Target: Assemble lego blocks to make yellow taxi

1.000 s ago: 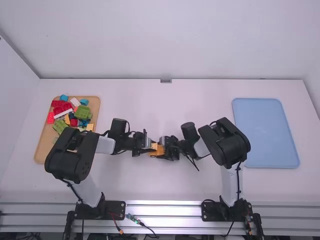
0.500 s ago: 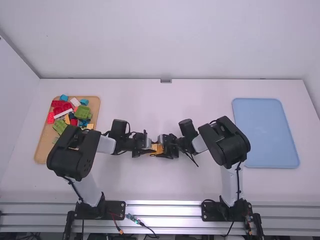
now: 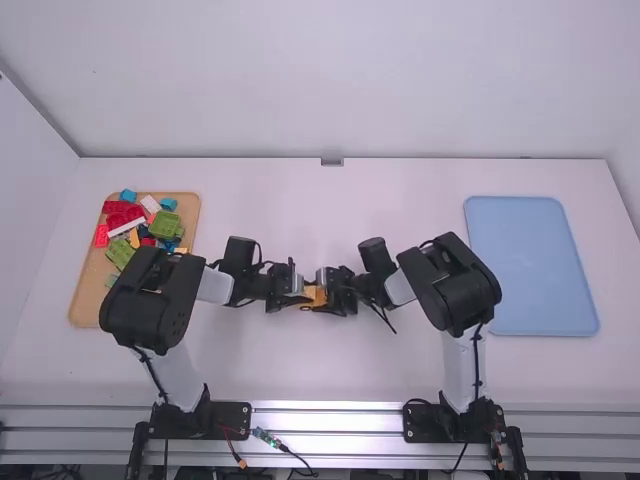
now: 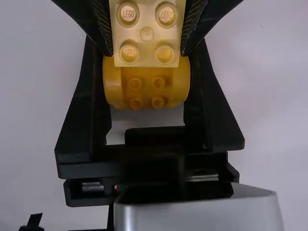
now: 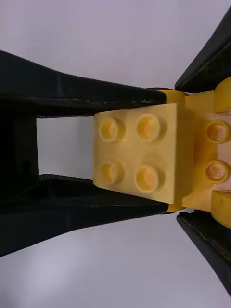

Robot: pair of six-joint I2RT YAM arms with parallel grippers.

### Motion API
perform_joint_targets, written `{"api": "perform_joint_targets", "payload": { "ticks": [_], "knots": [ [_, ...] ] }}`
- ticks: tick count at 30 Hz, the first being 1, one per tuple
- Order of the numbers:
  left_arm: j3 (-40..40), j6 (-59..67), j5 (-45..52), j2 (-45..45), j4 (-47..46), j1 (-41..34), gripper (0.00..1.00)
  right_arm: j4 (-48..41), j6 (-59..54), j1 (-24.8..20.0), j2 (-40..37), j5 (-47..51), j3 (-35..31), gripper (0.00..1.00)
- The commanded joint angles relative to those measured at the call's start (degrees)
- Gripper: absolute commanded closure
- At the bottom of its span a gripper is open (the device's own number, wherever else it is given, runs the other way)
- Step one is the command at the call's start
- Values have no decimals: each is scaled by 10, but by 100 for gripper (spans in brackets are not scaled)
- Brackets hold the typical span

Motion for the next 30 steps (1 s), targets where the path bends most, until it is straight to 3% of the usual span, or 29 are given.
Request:
{"api": "perform_joint_targets", "payload": {
  "ticks": [1,8,10,15,18,22,30],
  "knots": [
    [-8,3,13,9,0,-1,86,0,3,0,9,1,-1,45],
    [-1,3,12,8,-14,-2,71,0,5,0,9,1,-1,45],
    [3,2,13,8,-20,-3,61,-2,5,0,9,1,-1,45],
    [6,2,13,8,-24,-3,53,-1,4,0,9,1,-1,45],
    [3,2,12,7,-21,-2,36,-2,5,0,9,1,-1,45],
    [-5,2,14,-9,-16,3,20,-2,5,0,9,1,-1,45],
    [-25,-16,13,-91,-38,3,19,-2,5,0,9,1,-1,45]
  ]
}}
